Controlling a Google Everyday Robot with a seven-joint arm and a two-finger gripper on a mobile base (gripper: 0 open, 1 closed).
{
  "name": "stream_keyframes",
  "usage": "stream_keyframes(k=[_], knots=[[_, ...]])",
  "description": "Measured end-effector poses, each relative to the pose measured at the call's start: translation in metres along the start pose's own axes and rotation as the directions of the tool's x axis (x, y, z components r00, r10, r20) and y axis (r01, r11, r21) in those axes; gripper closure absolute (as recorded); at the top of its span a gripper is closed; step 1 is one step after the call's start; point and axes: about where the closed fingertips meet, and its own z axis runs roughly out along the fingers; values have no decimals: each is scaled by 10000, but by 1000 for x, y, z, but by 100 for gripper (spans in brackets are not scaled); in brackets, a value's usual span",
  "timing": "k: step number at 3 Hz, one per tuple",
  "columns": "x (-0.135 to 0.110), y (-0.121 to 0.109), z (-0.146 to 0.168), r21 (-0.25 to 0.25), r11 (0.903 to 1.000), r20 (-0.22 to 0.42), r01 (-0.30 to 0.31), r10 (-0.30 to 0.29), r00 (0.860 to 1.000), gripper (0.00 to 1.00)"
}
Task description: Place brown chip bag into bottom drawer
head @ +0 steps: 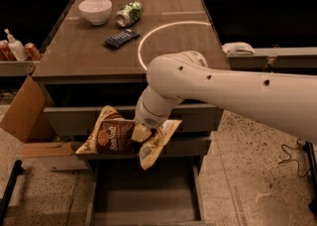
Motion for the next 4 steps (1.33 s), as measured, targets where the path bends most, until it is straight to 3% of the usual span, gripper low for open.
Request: stream_keyframes(k=[1,2,4], knots=[[0,0,0,5,10000,-3,1,-1,10000,100],[0,8,11,-58,9990,-300,436,-438,9986,100],[6,55,34,-149,9878,-462,1552,-1557,9867,100]])
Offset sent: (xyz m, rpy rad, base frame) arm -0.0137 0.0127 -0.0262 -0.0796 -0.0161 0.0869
